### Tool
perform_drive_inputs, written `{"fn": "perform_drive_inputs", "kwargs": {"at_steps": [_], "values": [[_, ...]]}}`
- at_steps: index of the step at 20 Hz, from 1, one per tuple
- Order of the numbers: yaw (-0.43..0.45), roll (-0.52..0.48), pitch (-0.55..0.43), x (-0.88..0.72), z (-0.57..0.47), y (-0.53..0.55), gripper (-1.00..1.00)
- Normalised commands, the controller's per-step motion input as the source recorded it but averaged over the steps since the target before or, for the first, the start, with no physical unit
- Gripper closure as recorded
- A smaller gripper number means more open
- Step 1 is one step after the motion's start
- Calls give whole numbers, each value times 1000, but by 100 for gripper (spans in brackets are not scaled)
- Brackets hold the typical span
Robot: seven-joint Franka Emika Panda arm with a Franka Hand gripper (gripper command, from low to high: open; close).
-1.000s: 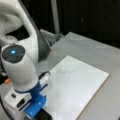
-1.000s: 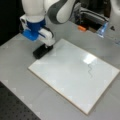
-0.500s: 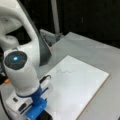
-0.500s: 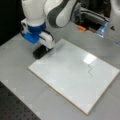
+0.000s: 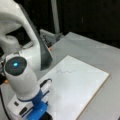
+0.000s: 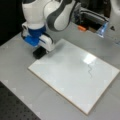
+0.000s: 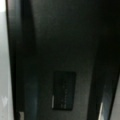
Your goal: Erasing curve lines
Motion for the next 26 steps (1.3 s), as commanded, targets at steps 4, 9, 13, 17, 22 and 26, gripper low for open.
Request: {"fn": "perform_drive_inputs", "kwargs": {"at_steps": [4,9,13,17,22,26], "values": [[-1,100,-70,116,-116,-137,-100],[-17,113,-80,27,-97,-77,-100],[-33,98,-101,-27,-75,-43,100],[-30,86,-103,-32,-54,-19,100],[-44,103,-118,-49,-67,31,100],[-62,107,-124,-48,-71,66,100]]}}
